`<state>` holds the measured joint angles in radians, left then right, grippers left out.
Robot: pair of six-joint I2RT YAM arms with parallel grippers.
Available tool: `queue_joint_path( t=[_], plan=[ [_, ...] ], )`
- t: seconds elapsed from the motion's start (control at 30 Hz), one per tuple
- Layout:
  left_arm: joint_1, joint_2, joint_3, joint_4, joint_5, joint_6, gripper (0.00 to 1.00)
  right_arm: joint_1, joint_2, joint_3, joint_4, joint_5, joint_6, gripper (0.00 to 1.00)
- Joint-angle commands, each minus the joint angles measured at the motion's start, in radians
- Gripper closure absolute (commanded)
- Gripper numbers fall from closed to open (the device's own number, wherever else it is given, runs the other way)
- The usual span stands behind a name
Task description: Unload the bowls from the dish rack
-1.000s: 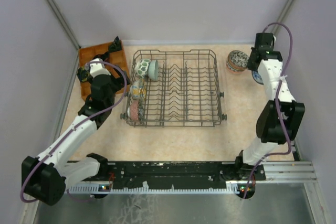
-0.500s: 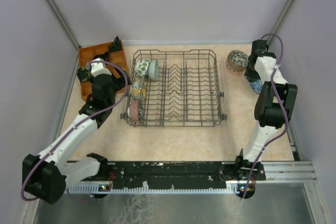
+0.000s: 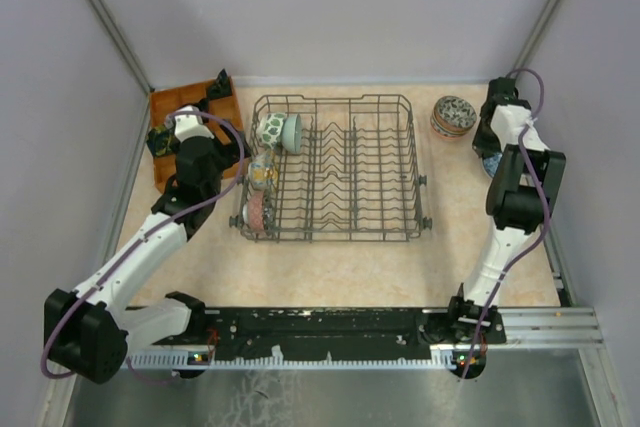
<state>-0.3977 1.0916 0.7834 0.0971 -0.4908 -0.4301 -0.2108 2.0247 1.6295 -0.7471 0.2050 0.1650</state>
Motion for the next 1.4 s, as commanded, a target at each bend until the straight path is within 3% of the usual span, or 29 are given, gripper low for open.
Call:
queue_joint_path(
  t=[0.0,0.23,0.43,0.77,0.97,1.37],
  plan=[
    [-0.003,0.002,0.037,0.020,0.005,0.000,0.01,-0.005,0.023,0.113,0.010,0.012,-0.024,1.00],
    [-0.004,-0.004,0.035,0.015,-0.001,-0.001,0.01,-0.008,0.082,0.171,-0.007,0.010,-0.027,0.99],
    [-0.004,-0.008,0.032,0.009,-0.006,-0.004,0.01,-0.009,0.080,0.167,0.003,0.009,-0.019,0.79],
    [-0.003,-0.011,0.028,0.006,-0.007,-0.007,0.01,-0.009,0.047,0.151,0.021,0.007,-0.010,0.71],
    [-0.003,-0.015,0.024,0.004,-0.008,-0.010,0.01,-0.009,-0.004,0.117,0.030,-0.004,-0.006,0.56],
    [-0.005,-0.020,0.019,-0.007,-0.001,-0.018,0.01,-0.008,-0.252,0.005,0.021,-0.007,0.016,0.42]
  ],
)
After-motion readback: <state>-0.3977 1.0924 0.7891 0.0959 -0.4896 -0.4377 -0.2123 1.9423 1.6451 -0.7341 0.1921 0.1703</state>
